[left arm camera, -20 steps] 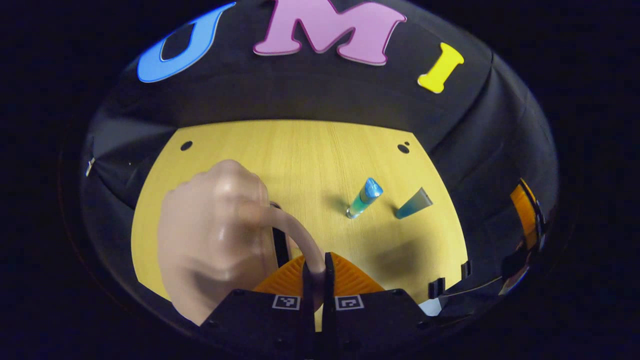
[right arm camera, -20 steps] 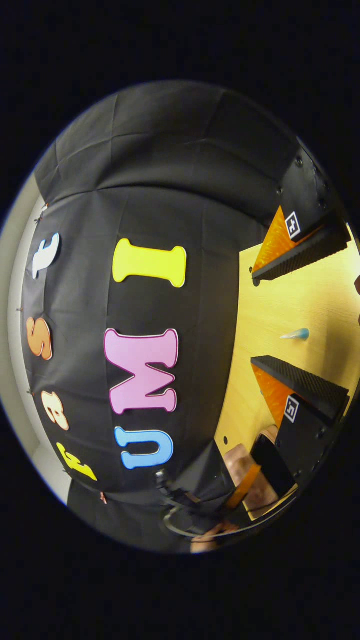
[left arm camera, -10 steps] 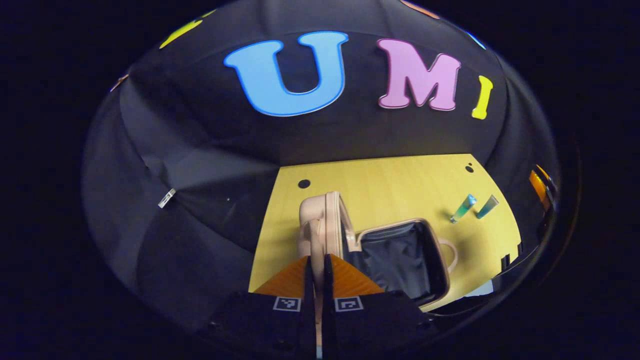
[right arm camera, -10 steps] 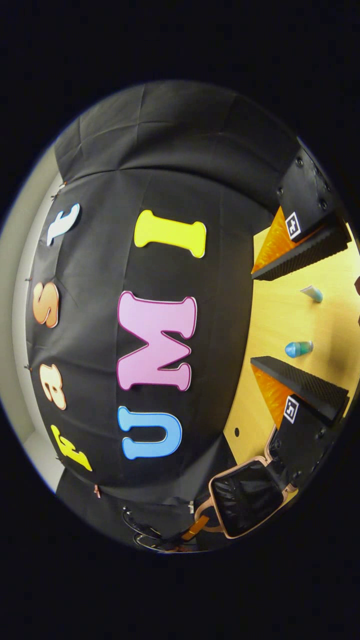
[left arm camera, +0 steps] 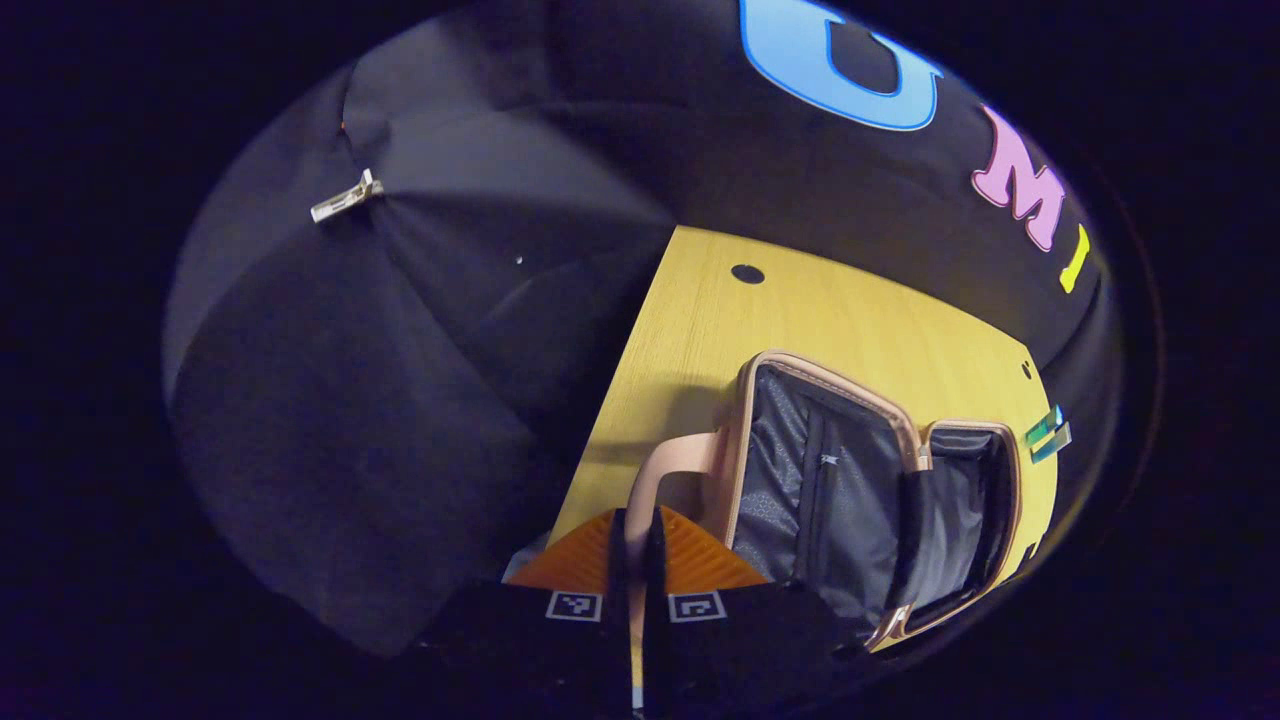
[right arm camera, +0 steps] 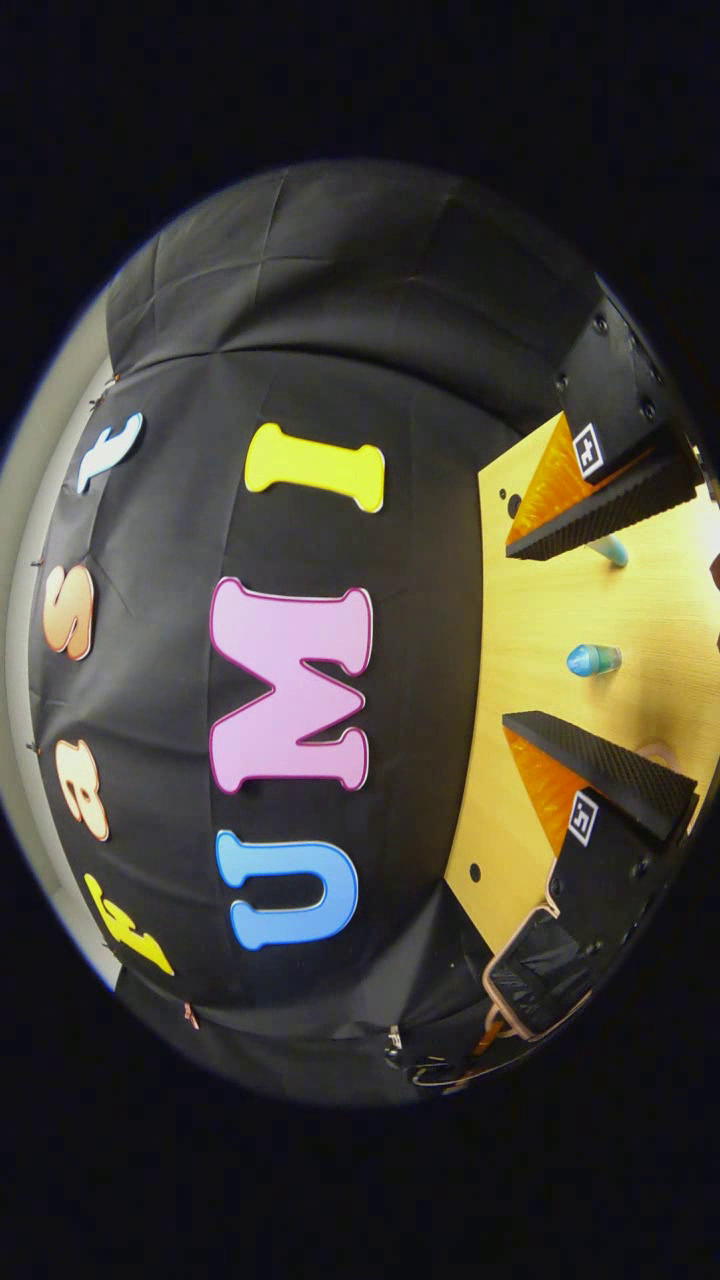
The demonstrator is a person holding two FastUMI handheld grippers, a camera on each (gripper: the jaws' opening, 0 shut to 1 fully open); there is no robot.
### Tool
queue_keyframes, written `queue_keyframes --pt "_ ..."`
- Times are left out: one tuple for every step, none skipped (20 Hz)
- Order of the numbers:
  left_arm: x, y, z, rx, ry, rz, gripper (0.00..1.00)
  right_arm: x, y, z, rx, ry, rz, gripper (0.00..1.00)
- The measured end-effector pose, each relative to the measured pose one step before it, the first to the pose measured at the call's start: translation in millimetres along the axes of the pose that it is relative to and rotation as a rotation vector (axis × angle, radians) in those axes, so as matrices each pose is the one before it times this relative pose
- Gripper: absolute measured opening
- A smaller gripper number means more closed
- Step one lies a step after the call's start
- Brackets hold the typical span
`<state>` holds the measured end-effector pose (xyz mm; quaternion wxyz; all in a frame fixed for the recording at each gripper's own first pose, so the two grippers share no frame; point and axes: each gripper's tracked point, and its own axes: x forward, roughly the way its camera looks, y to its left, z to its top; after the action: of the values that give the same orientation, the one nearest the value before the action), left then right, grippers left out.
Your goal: First open the suitcase, pack the skin care products into it, and then close the suitcase.
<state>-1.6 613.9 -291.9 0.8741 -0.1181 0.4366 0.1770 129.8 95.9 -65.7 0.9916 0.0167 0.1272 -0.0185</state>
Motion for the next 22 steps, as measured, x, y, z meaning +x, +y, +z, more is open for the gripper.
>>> queue_keyframes --pt "13.59 4.5 -11.25 -0.0241 0.03828 0.01457 0.1 1.07 -4.53 -4.28 -0.01033 0.00317 -0.0188 0.96" --pt "12.14 4.58 -10.19 -0.00457 0.03208 0.01164 0.11 1.67 -8.89 -7.47 -0.01166 0.01851 -0.03198 0.96" --pt "11.7 6.09 -4.59 0.0166 0.00861 0.02168 0.13 0.83 -6.84 -10.86 0.00693 0.03206 -0.0212 0.96" --pt "10.1 7.0 -4.35 0.02915 -0.00605 0.03154 0.17 -1.22 -8.44 -10.61 0.04122 0.02394 -0.02342 0.97" --pt "0.08 -3.58 -0.61 0.00697 -0.00873 -0.00381 0.18 -1.28 -4.72 -5.5 0.00808 0.00546 -0.01483 0.97" --pt "-4.2 -2.84 2.84 0.00471 -0.02207 -0.01038 0.23 -0.61 -6.68 -7.7 -0.00831 0.01257 -0.01647 0.96" --pt "-6.45 1.1 4.26 0.00717 -0.02039 0.02207 0.44 -0.09 -3.61 -3.41 -0.00703 0.00695 -0.00864 0.96" --pt "-6.84 1.98 4.07 0.01704 -0.02077 0.02496 0.59 -0.19 -4.13 -2.78 -0.01028 0.005 -0.01075 0.96" --pt "-15.18 -6.27 12.24 0.02394 -0.04886 -0.00367 0.74 0.36 -4.65 -0.96 -0.01185 -0.002 -0.00919 0.96" --pt "-16.78 -8.81 16.34 0.02719 -0.06554 -0.0102 0.75 0.47 -2.62 0.52 -0.00873 -0.00444 -0.00456 0.96" --pt "-19.71 -12.15 21.07 0.03509 -0.07404 -0.00372 0.79 1.5 -2.42 1.16 -0.00323 -0.0026 0.00159 0.96" --pt "-21.09 -10.92 23.32 0.04091 -0.07521 0.00865 0.83 0.19 -1.53 1.56 0.00166 -0.0045 0.00227 0.96" --pt "-19.72 -11.94 26.86 0.03493 -0.07395 0.00114 0.92 0.4 -1.83 2.43 0.0039 -0.01011 0.00142 0.96" --pt "-21.43 -16.01 28.95 0.02213 -0.0801 -0.00522 0.94 -0.39 -1.36 2.88 0.00135 -0.00985 0.00058 0.96" --pt "-18.82 -20.79 31.71 0.01393 -0.09019 -0.01731 0.95 -0.23 -1.27 1.93 -0.004 -0.00816 -0.00019 0.96" --pt "-14.2 -25.48 30.07 0.00888 -0.08483 -0.03182 0.95 0.85 -1.79 0.33 -0.00463 -0.00484 0.00054 0.96" --pt "-13.12 -28.01 30.64 -0.00028 -0.07257 -0.03558 0.95 0.38 -0.69 -1.38 0.00177 0.00239 0.00323 0.97" --pt "-4.09 -30.97 18.65 -0.00397 -0.06645 -0.04733 0.94 -0.09 1.6 -0.7 0.00924 0.0005 0.01061 0.97" --pt "-0.76 -34.55 18.84 -0.00641 -0.04493 -0.04569 0.94 -0.3 0.82 -0.79 0.00276 -0.00058 0.01146 0.97" --pt "-4.42 -38.71 14.62 -0.00851 -0.03072 -0.03576 0.94 0.13 -0.13 -2.49 -0.00683 0.00188 0.01078 0.96" --pt "1.01 -35.41 15.95 -0.01487 -0.04455 -0.04639 0.95 0.49 -1.05 -1.42 -0.0094 0.00001 0.01071 0.96" --pt "-0.88 -31.2 5.29 -0.00845 -0.02123 -0.04889 0.95 -0.72 -0.84 -1.85 -0.0038 -0.00096 0.01385 0.96"
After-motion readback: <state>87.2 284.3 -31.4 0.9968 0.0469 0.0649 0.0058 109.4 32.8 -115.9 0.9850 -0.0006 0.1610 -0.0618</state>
